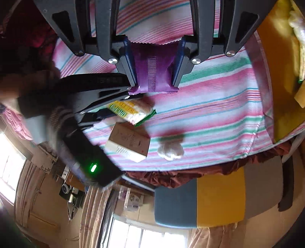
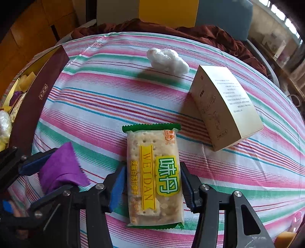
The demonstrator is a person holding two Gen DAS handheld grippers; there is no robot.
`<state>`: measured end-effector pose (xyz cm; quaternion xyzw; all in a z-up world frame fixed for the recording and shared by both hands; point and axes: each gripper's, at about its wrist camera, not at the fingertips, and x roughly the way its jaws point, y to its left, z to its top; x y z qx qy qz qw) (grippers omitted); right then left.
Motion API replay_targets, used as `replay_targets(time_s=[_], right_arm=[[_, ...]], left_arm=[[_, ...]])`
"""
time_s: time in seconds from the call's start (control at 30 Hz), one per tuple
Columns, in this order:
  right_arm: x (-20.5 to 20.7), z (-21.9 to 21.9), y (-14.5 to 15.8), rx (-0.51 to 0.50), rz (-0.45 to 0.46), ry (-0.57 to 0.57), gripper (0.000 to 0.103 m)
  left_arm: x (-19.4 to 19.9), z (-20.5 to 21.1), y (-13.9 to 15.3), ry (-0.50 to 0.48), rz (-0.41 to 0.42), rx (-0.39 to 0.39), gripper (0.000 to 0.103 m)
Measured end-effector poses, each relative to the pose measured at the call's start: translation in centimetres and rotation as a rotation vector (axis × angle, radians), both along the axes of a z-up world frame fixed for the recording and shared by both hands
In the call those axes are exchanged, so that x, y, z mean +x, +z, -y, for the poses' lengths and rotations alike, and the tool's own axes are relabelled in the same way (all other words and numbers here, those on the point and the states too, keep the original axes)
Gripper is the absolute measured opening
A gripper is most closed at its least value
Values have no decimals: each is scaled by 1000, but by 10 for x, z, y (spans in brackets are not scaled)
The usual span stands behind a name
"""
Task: Organize objects
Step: 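Carry the purple candy over the gold box and open the left gripper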
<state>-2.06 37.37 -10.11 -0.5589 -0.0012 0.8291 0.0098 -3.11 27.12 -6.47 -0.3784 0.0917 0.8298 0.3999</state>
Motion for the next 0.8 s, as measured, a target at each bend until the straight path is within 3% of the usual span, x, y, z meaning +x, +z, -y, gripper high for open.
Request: replay_targets(time_s=[0.27,0.47,0.6,0.8], right_arm=[[0,4,1,29,-10,4,54],[1,4,1,47,-14,5,54],[1,5,2,57,-16,9,54],[0,8,1,72,-19,17,54]], left_arm=[[-4,62,51,84,-16,108,36],[-63,127,68,271,68,189,36],[-101,157,58,370,117,176,36],[-144,170,27,430,191,69,36]])
